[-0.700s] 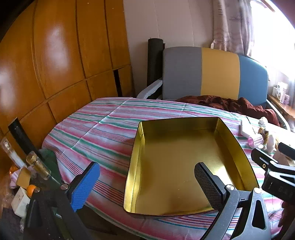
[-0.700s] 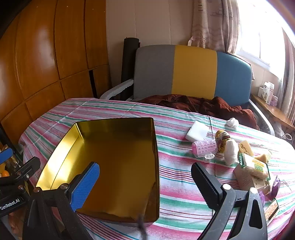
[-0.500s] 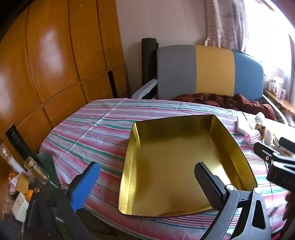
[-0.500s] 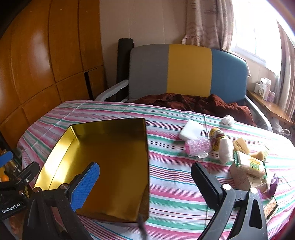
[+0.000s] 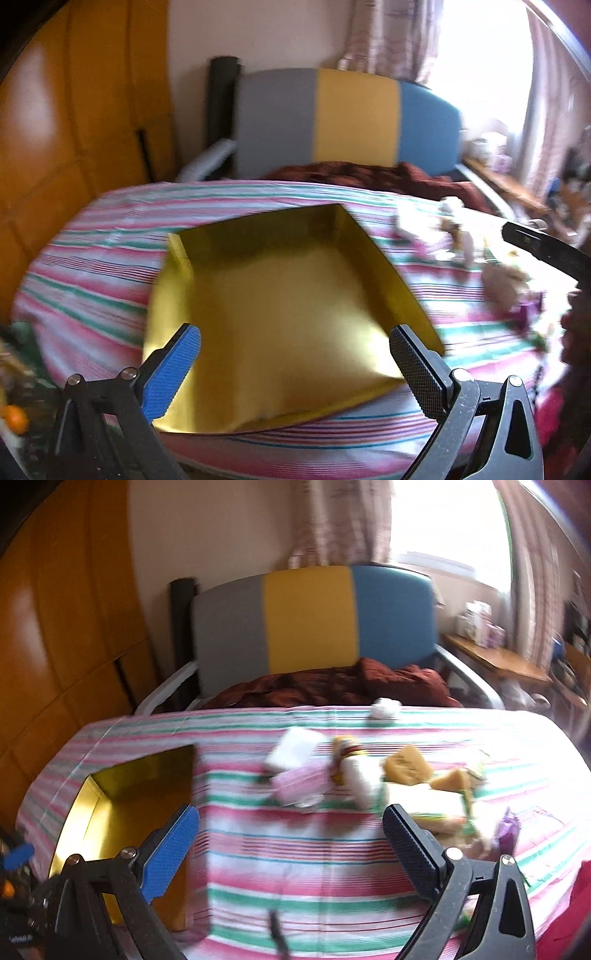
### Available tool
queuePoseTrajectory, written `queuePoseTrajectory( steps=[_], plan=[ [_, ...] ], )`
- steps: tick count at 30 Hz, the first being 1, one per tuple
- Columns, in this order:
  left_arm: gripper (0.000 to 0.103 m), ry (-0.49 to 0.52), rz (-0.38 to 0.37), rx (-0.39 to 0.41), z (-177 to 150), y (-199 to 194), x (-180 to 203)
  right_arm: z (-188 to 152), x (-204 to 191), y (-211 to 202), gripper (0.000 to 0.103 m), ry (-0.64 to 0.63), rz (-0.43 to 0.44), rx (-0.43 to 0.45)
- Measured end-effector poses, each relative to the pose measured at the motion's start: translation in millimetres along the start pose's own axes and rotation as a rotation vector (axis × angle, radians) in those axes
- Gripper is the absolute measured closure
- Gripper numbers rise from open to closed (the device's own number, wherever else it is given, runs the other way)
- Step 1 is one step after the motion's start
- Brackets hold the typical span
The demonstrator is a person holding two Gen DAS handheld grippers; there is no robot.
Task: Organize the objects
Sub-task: 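Move both tools from the gold tray toward the items on the cloth, then grasp a purple snack packet with the right tool while the left grasps the WEIDAN packet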
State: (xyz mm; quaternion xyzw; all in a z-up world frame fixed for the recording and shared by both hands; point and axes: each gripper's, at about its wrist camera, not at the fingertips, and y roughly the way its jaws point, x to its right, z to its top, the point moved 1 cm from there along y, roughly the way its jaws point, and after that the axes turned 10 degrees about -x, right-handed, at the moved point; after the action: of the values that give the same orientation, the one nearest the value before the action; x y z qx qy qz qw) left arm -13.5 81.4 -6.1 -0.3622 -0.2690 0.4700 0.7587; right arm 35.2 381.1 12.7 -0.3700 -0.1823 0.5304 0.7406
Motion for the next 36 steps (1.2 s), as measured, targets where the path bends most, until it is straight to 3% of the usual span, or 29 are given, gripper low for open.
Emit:
queuePoseTrajectory(
  steps=[3, 9, 13, 19, 25, 32, 36],
  plan=[
    [0.000, 0.023, -0.077, -0.034, 6, 6, 16, 9, 36, -4, 0.001, 0.076, -0.027, 0.013],
    [0.000, 0.129, -0.129, -0.014, 11, 10, 50, 18, 122, -17, 0.001, 0.274, -0.091, 0.032],
    [0.000, 0.138, -0.228, -0.058, 23, 22, 66, 11, 167, -19, 0.001, 0.375, -0.116, 0.048],
    [0.000, 0.242, -0.288, -0.083, 36, 38, 110, -14, 225, -14, 0.001, 0.563, -0.091, 0.052],
    [0.000, 0.498, -0.337, -0.027, 58, 45, 176, -21, 236, -14, 0.001, 0.637, -0.006, 0.068],
    [0.000, 0.753, -0.387, -0.099, 90, 80, 257, -22, 240, -11, 0.001, 0.668, 0.064, 0.075],
    [0.000, 0.892, -0.374, -0.119, 95, 102, 297, -23, 243, -6, 0.001, 0.686, 0.094, 0.053]
  ],
)
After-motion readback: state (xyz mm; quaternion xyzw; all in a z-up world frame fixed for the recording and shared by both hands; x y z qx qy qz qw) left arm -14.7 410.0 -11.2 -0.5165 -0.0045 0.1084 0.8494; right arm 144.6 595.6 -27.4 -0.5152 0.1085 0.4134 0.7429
